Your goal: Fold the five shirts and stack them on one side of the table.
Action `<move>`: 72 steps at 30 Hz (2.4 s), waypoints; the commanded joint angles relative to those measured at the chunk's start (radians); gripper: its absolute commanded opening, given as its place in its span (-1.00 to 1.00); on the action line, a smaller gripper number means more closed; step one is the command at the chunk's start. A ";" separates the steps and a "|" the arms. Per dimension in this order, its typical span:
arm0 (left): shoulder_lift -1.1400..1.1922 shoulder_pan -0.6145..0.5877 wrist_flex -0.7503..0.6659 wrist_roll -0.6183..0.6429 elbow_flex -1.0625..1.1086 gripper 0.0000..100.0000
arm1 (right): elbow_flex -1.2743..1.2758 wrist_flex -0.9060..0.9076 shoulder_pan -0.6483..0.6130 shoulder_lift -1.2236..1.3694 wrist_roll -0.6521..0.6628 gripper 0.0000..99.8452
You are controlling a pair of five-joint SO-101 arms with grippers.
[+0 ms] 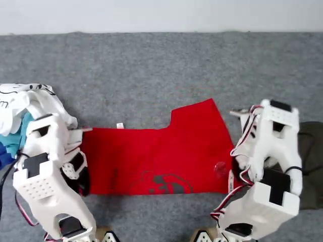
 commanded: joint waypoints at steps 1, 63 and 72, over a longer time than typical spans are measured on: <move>-0.009 -0.005 0.041 -0.035 -0.099 -0.77 | -0.157 0.053 -0.007 -0.051 0.014 -0.61; -0.442 0.270 -0.064 0.327 -0.268 -0.77 | -0.462 -0.303 -0.145 -0.036 -0.218 -0.62; -0.081 0.327 -0.160 0.442 -0.361 -0.78 | -0.537 -0.659 -0.285 0.252 -0.437 -0.62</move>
